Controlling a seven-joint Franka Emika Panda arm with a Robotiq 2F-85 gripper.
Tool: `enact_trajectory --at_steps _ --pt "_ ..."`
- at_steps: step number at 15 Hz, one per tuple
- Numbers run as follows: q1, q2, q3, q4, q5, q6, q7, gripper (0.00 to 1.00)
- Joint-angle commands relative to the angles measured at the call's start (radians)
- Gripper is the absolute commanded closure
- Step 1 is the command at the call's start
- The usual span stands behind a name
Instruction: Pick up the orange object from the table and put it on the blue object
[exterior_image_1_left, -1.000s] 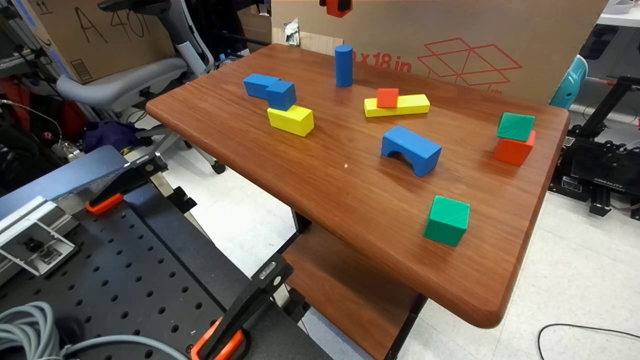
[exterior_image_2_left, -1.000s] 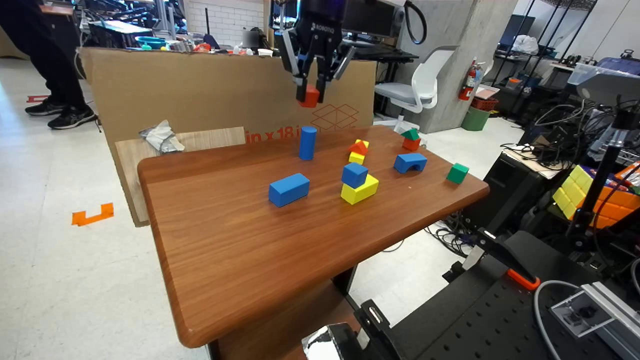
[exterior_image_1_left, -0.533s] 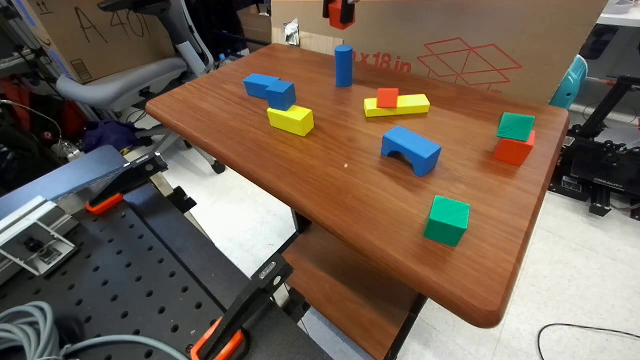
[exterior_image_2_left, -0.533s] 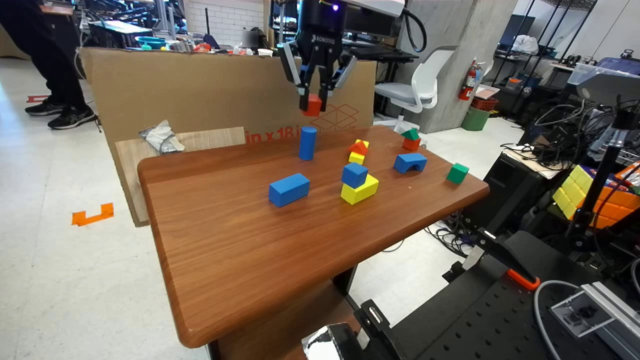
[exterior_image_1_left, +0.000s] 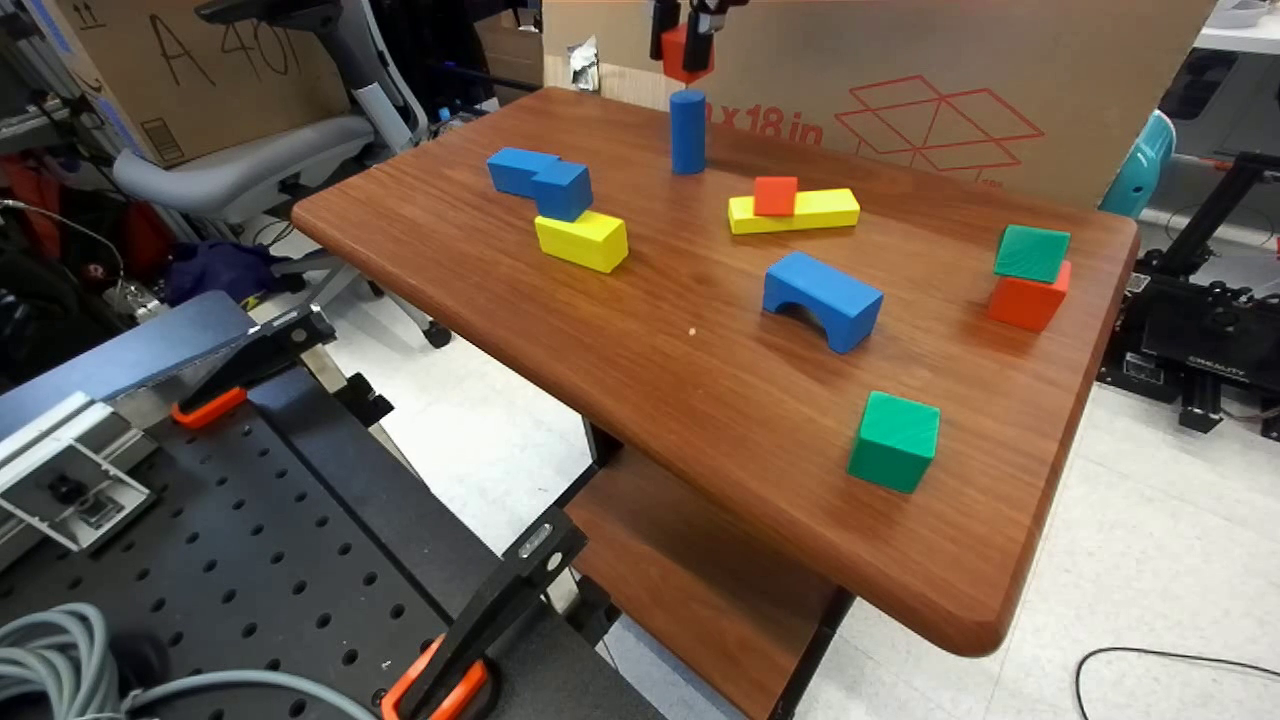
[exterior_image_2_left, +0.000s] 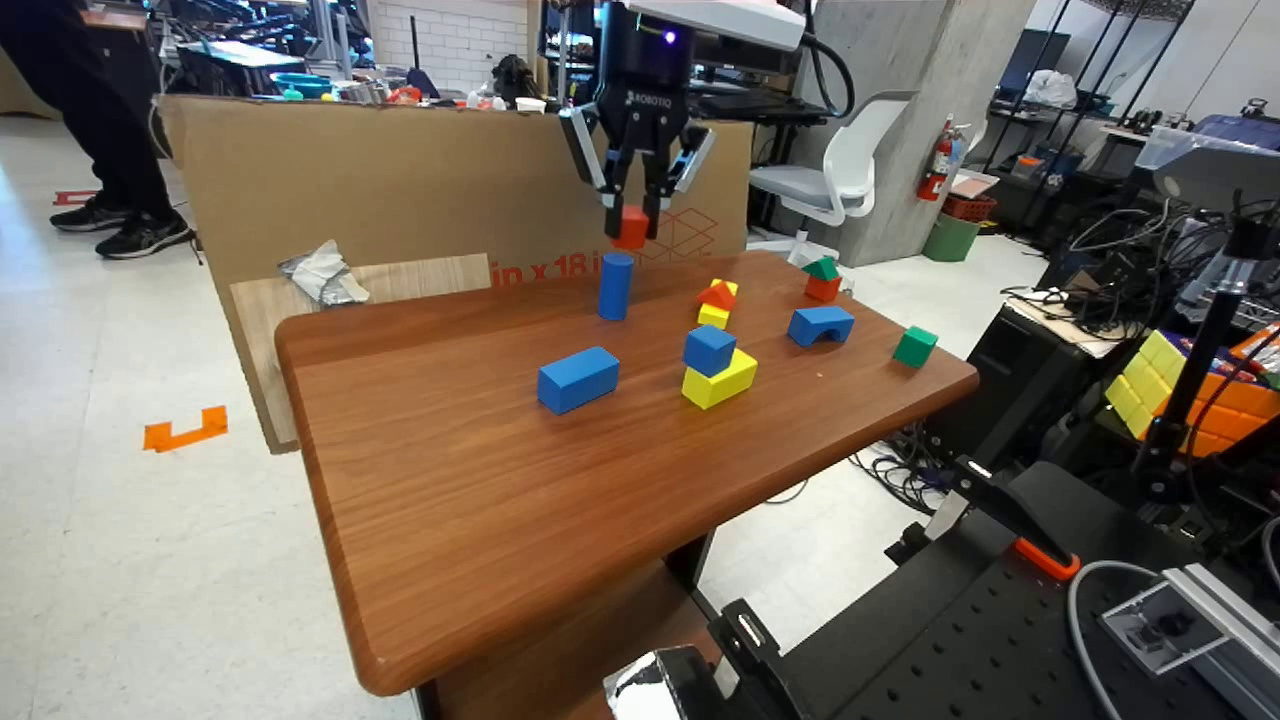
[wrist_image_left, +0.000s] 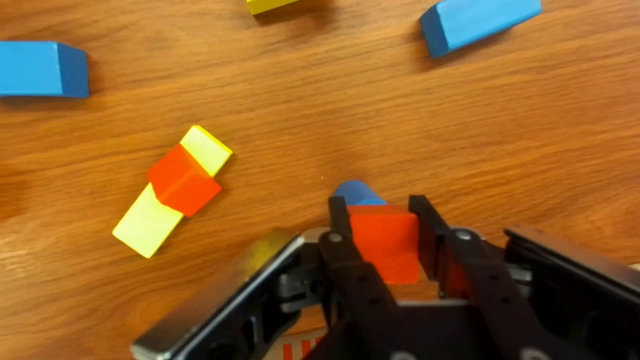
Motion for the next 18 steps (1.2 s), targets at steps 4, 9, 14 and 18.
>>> enact_trajectory --at_steps 4,9,14,18 --pt "0.016 0.043 -0.021 0.069 -0.014 -0.068 0.028 0.91" --pt "0.021 0.058 -0.022 0.083 -0.015 -0.072 0.038 0.91" --pt "0.025 0.072 -0.021 0.106 -0.013 -0.091 0.047 0.91" --pt "0.03 0.091 -0.024 0.129 -0.016 -0.098 0.058 0.91"
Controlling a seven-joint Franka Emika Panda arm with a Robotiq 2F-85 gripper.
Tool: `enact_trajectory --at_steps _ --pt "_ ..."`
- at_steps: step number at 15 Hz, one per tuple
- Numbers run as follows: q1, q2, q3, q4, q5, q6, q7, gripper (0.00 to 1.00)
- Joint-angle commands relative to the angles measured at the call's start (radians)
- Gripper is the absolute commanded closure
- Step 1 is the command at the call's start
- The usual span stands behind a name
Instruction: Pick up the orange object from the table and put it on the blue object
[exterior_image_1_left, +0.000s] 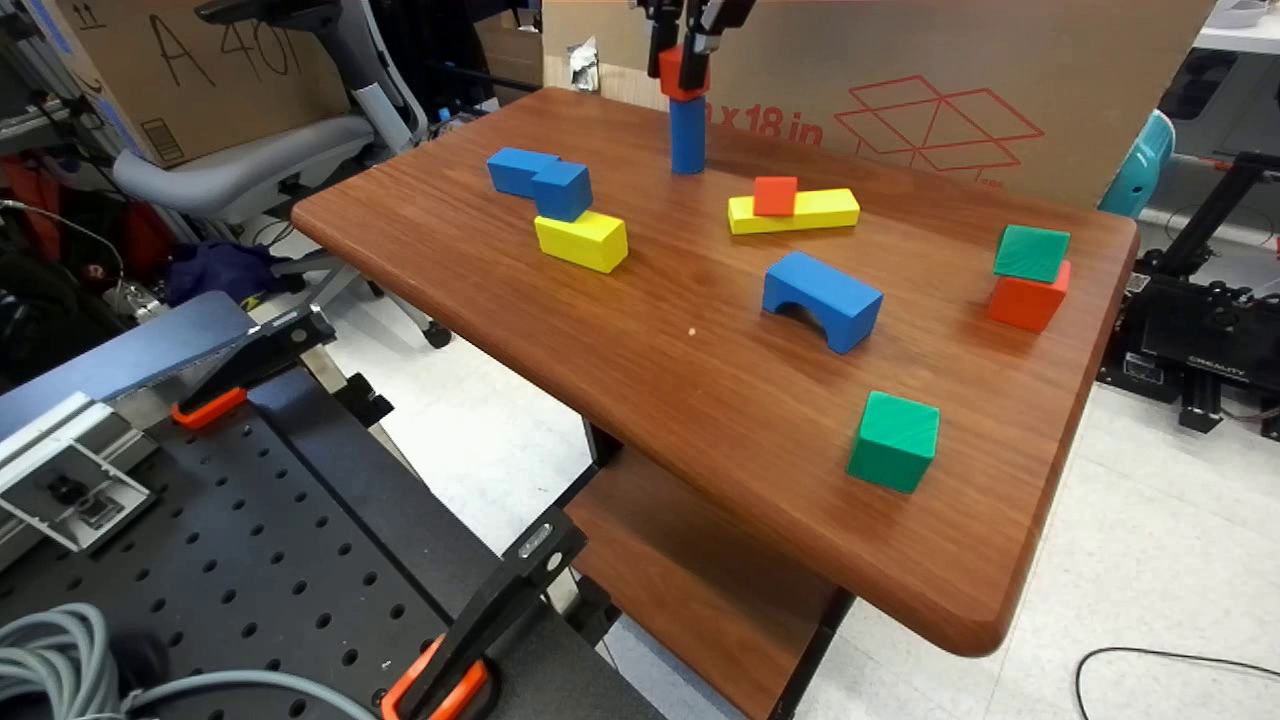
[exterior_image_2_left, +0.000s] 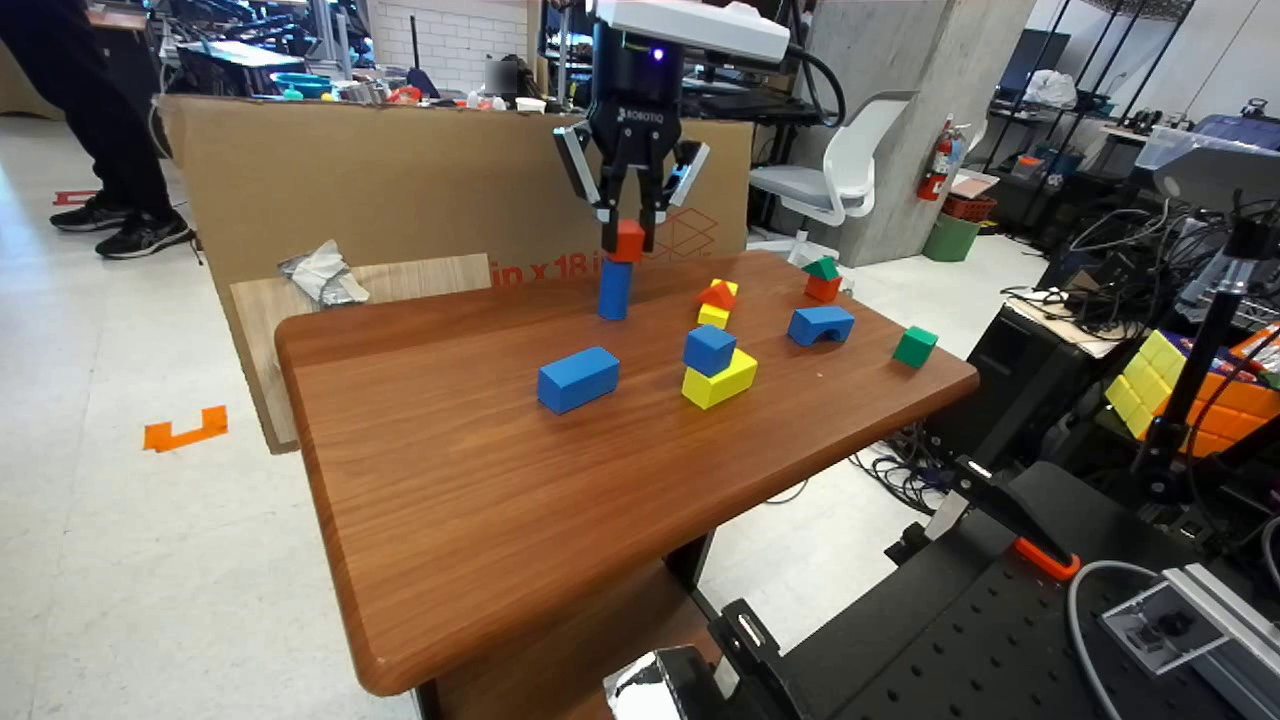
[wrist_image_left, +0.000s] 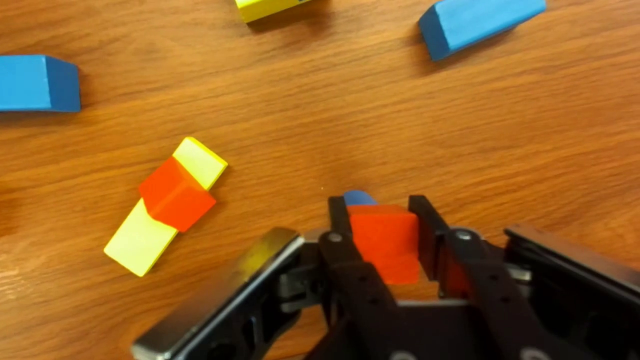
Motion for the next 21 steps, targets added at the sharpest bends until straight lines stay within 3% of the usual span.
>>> enact_trajectory --at_steps 1,4,5,7,11,18,19,21 --pt "0.018 0.038 -0.015 0.067 -0.015 -0.044 0.026 0.91" --pt "0.019 0.048 -0.014 0.083 -0.012 -0.051 0.033 0.91" --pt "0.02 0.047 -0.013 0.084 -0.01 -0.056 0.036 0.41" --pt "0.02 0.042 -0.011 0.081 -0.009 -0.065 0.038 0.34" --pt "0.013 -0.002 -0.006 0.052 0.006 -0.093 0.038 0.04" --pt "-0.005 -0.285 0.006 -0.153 -0.001 -0.012 -0.08 0.0" --pt "0.005 -0.172 0.001 -0.044 0.0 -0.038 -0.043 0.0" --pt "0.002 -0.245 0.002 -0.091 -0.001 -0.038 -0.058 0.0"
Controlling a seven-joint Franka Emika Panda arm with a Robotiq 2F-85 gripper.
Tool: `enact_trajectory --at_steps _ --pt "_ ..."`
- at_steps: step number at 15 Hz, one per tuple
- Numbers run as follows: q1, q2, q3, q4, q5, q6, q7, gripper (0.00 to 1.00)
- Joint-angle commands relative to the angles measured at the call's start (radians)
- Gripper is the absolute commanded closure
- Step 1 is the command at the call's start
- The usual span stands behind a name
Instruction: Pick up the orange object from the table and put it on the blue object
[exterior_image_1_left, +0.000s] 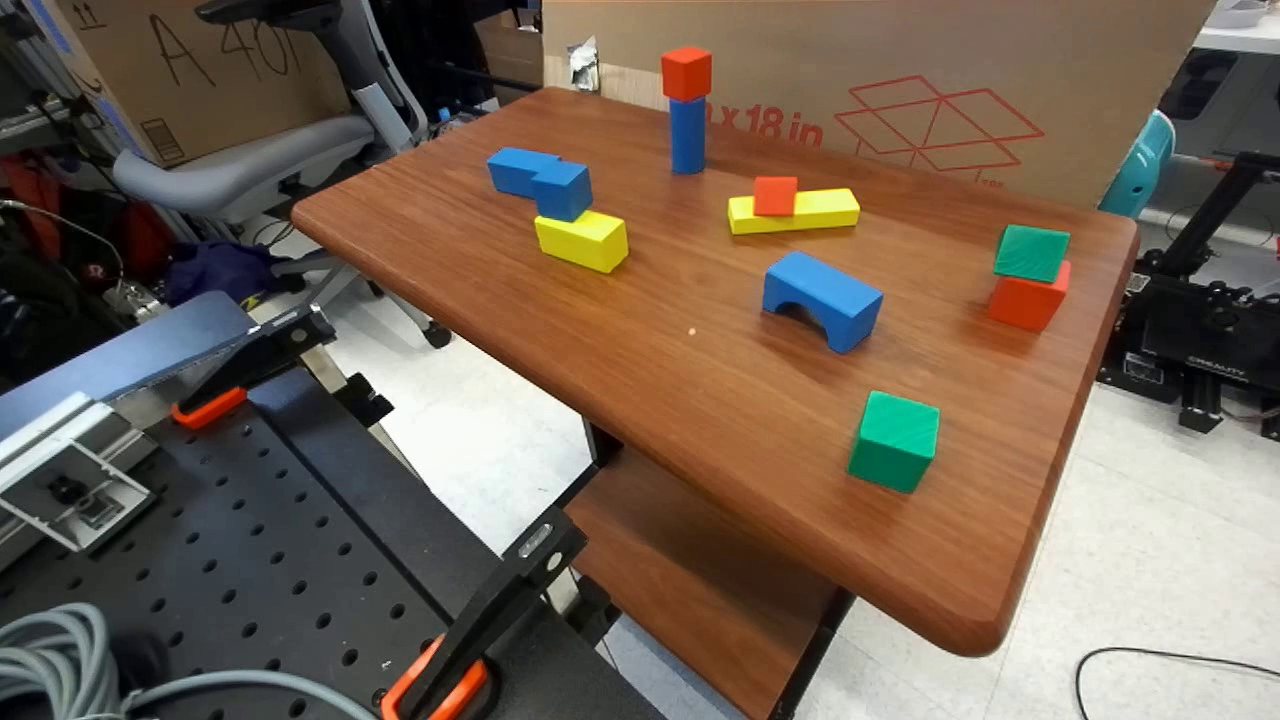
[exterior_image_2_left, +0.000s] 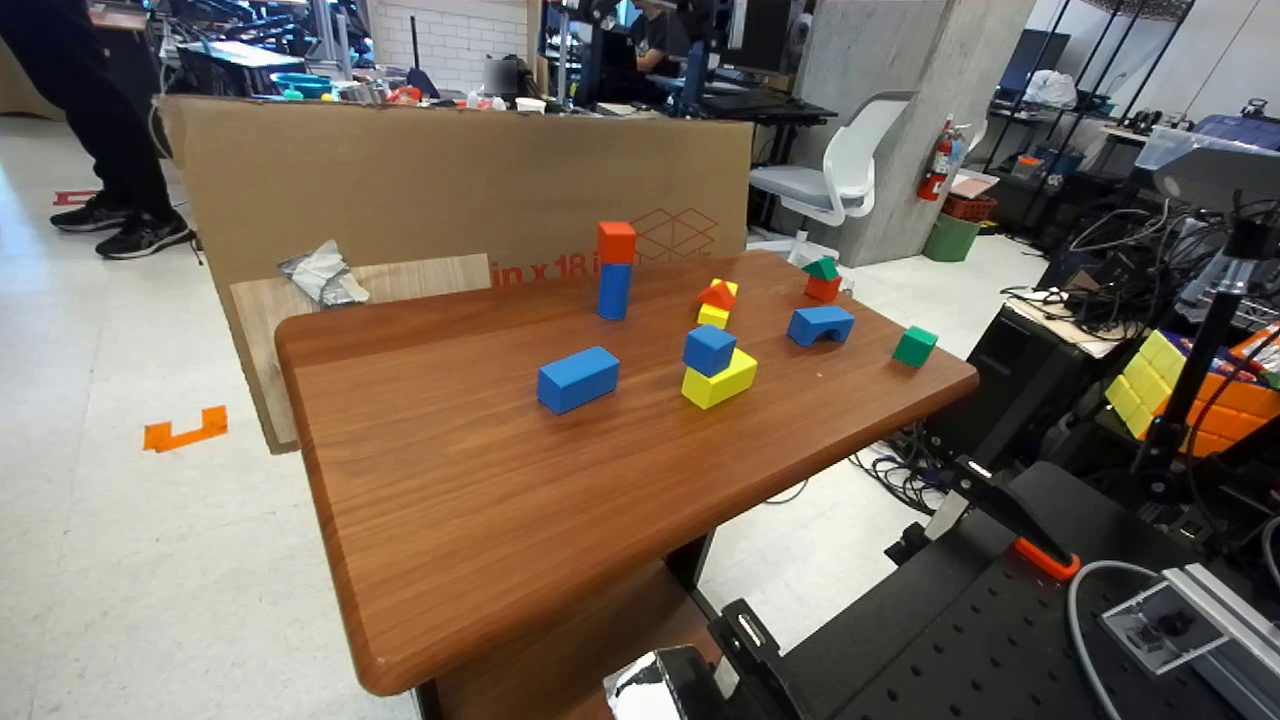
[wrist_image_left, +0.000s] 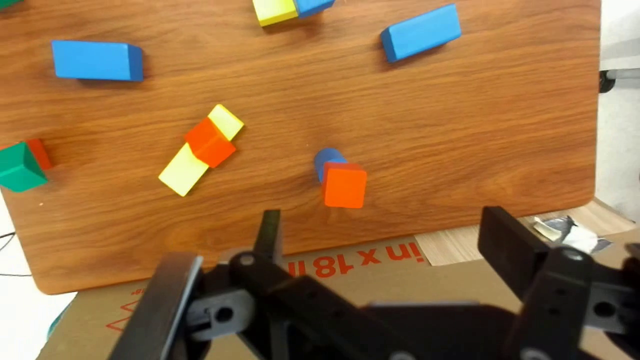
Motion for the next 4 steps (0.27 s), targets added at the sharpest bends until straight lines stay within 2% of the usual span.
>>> enact_trajectory --at_steps 1,4 --pt "-0.002 -0.018 0.002 -0.014 -0.001 -0.003 -0.002 0.0" --pt "-0.003 -0.026 0.002 -0.036 -0.001 -0.002 -0.004 0.0"
